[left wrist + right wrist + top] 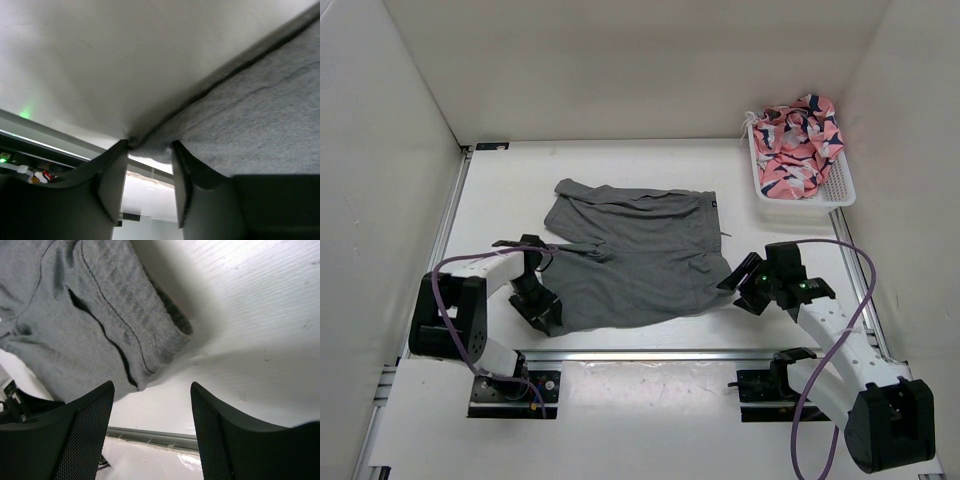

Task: Fold and stack the shorts
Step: Fold the shorts

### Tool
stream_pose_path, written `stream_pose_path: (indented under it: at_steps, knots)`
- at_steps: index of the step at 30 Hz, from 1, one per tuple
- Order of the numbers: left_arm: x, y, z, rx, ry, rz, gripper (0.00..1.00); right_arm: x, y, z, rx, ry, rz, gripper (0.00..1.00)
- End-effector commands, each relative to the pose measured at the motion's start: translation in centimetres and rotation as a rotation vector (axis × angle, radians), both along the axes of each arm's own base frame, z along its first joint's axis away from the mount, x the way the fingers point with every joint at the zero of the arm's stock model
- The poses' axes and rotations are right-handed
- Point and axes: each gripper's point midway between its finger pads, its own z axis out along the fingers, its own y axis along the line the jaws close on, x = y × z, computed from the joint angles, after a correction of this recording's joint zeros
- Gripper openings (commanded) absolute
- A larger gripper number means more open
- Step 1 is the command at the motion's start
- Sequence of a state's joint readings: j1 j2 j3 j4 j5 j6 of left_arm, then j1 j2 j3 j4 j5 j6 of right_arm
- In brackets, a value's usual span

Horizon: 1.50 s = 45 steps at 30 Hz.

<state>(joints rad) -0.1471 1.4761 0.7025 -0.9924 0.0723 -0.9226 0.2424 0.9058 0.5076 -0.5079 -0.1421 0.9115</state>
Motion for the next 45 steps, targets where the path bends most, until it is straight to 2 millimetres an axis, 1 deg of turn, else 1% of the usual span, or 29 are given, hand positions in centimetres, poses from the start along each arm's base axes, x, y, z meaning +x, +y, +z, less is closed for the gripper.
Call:
stream_pose_path:
  at_steps: [1, 2, 3, 5, 8, 12, 15, 16, 17, 20, 25, 26, 27, 29, 31, 32, 33, 34, 35, 36, 37, 38, 39, 40, 41, 42, 43, 44, 45]
  knots:
    - [1.4, 0.1, -1.1, 0.030, -0.050, 0.008, 0.50, 0.5, 1.3, 0.7, 0.083, -0.023, 0.001, 0.68]
    - [1.5, 0.3, -1.1, 0.041, -0.052, 0.007, 0.44, 0.2, 1.4, 0.2, 0.092, -0.004, -0.003, 0.66]
    - [2.0, 0.5, -0.9, 0.050, -0.074, 0.006, 0.27, 0.1, 1.4, -0.2, 0.091, -0.001, -0.003, 0.66]
    - [2.4, 0.4, -0.7, 0.049, -0.083, 0.006, 0.10, 0.4, 1.5, -0.7, 0.095, 0.006, -0.010, 0.63]
    - [2.5, 0.4, -0.5, 0.046, -0.098, 0.007, 0.10, 0.5, 1.4, -1.9, 0.088, 0.027, -0.025, 0.58]
    - [3.1, 0.6, 1.6, 0.053, -0.173, 0.008, 0.10, 1.0, 0.9, -3.3, 0.052, 0.043, -0.047, 0.50]
    - [3.4, 1.1, 3.4, 0.080, -0.229, 0.031, 0.10, 1.4, 0.6, -3.8, 0.025, 0.035, -0.038, 0.37]
    - [3.9, 1.2, 4.1, 0.085, -0.255, 0.032, 0.10, 1.7, 0.4, -4.0, 0.010, 0.026, -0.038, 0.30]
    - [3.8, 1.2, 4.7, 0.084, -0.264, 0.033, 0.10, 1.8, 0.3, -4.0, 0.003, 0.024, -0.044, 0.17]
    - [4.9, 1.2, 7.3, 0.078, -0.359, 0.048, 0.10, 1.5, -0.4, -4.1, -0.041, 0.031, -0.038, 0.00]
    - [6.2, 1.8, 11.6, 0.107, -0.456, 0.058, 0.10, 2.0, -0.8, -0.7, -0.069, -0.043, -0.012, 0.00]
    - [7.1, 1.7, 13.1, 0.099, -0.496, 0.062, 0.10, 2.0, -0.8, -0.1, -0.075, -0.052, 0.000, 0.00]
    - [7.7, 1.9, 14.0, 0.108, -0.525, 0.055, 0.10, 1.6, -1.2, 0.2, -0.098, -0.040, -0.001, 0.00]
    - [8.6, 1.9, 15.0, 0.115, -0.540, 0.048, 0.10, 2.5, -1.3, 2.3, -0.117, -0.079, 0.011, 0.00]
    - [10.5, 2.6, 17.2, 0.138, -0.601, 0.053, 0.10, 2.8, -1.5, 3.6, -0.130, -0.093, 0.010, 0.00]
    - [11.5, 3.0, 17.3, 0.145, -0.592, 0.071, 0.10, 3.9, -1.5, 4.8, -0.140, -0.121, 0.013, 0.00]
    - [13.1, 3.1, 19.1, 0.142, -0.645, 0.076, 0.10, 4.4, -1.4, 5.3, -0.145, -0.134, 0.023, 0.00]
    - [13.9, 3.3, 19.6, 0.146, -0.654, 0.073, 0.10, 5.5, -1.3, 6.8, -0.146, -0.168, 0.014, 0.00]
    - [15.4, 3.5, 19.5, 0.165, -0.652, 0.076, 0.10, 6.2, -1.3, 6.6, -0.167, -0.152, 0.023, 0.00]
    - [16.9, 3.9, 21.2, 0.172, -0.696, 0.093, 0.10, 6.9, -1.4, 6.9, -0.183, -0.158, 0.025, 0.00]
    - [18.5, 3.7, 21.8, 0.169, -0.726, 0.097, 0.10, 7.9, -1.6, 7.3, -0.199, -0.172, 0.010, 0.00]
    - [19.4, 3.8, 22.1, 0.179, -0.734, 0.100, 0.10, 9.3, -1.3, 7.8, -0.202, -0.182, 0.016, 0.00]
    - [20.9, 4.1, 21.1, 0.189, -0.699, 0.094, 0.10, 10.3, -1.2, 8.2, -0.213, -0.199, 0.015, 0.00]
    - [22.6, 4.0, 22.9, 0.186, -0.748, 0.089, 0.10, 11.3, -1.0, 7.6, -0.217, -0.180, 0.018, 0.00]
    - [23.7, 4.3, 23.2, 0.188, -0.757, 0.099, 0.10, 12.4, -1.0, 7.9, -0.230, -0.190, 0.006, 0.00]
    - [25.5, 4.2, 22.0, 0.195, -0.735, 0.075, 0.10, 14.1, -0.8, 9.6, -0.235, -0.230, 0.005, 0.00]
    - [27.2, 4.2, 23.6, 0.198, -0.783, 0.048, 0.10, 15.4, -0.7, 8.9, -0.253, -0.216, 0.008, 0.00]
    - [28.4, 4.6, 23.8, 0.205, -0.790, 0.042, 0.10, 16.2, -0.5, 8.9, -0.254, -0.213, 0.008, 0.00]
    - [29.5, 4.5, 21.2, 0.212, -0.713, 0.023, 0.10, 17.9, -0.4, 10.4, -0.262, -0.251, 0.002, 0.00]
